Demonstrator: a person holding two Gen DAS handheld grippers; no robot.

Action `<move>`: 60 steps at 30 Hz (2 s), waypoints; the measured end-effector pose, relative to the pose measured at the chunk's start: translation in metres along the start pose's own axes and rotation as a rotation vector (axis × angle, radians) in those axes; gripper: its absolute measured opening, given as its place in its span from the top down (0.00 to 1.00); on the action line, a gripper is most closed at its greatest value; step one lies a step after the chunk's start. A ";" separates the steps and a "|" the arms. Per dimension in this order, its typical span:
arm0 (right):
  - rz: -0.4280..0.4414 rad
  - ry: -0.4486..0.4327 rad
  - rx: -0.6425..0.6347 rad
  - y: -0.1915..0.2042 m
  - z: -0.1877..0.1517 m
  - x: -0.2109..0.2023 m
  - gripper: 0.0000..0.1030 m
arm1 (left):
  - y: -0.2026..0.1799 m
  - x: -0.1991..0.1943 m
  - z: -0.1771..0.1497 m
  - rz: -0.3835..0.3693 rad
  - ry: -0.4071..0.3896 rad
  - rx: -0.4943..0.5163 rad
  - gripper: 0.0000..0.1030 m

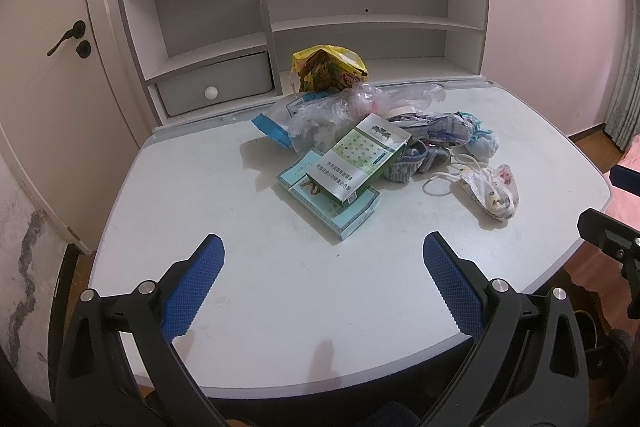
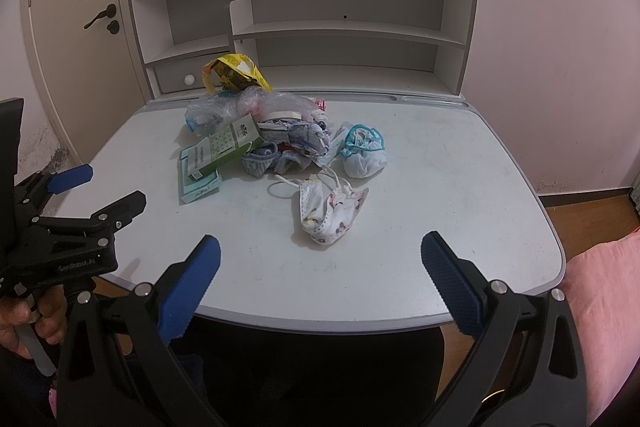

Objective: Collect trash
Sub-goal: 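Grasp the green-white cigarette pack with the left tool while the right tool grasps the white mask, then carry both items over the black bin and open the right tool to drop the mask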

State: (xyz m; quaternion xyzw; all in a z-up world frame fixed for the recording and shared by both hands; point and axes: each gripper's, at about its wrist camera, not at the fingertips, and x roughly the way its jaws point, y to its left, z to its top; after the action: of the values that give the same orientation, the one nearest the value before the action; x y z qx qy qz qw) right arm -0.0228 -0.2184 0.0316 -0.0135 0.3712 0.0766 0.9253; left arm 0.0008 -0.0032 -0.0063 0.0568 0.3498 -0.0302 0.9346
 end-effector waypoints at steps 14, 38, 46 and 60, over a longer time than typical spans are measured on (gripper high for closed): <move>0.051 0.073 0.045 -0.027 -0.004 0.027 0.06 | -0.021 0.083 0.042 -0.208 0.070 0.254 0.06; 0.077 0.243 0.011 -0.019 0.018 0.136 0.22 | -0.011 0.111 0.082 -0.197 0.083 0.241 0.43; 0.047 0.199 -0.002 -0.026 0.024 0.132 0.69 | -0.004 0.071 0.094 -0.185 0.021 0.197 0.43; -0.284 0.000 0.492 -0.254 -0.069 -0.016 0.69 | -0.256 0.041 0.084 -0.667 0.037 0.475 0.43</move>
State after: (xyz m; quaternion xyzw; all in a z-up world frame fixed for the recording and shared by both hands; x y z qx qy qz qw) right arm -0.0428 -0.4766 -0.0150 0.1595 0.3731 -0.1462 0.9022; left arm 0.0620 -0.2681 0.0076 0.1551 0.3491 -0.4108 0.8279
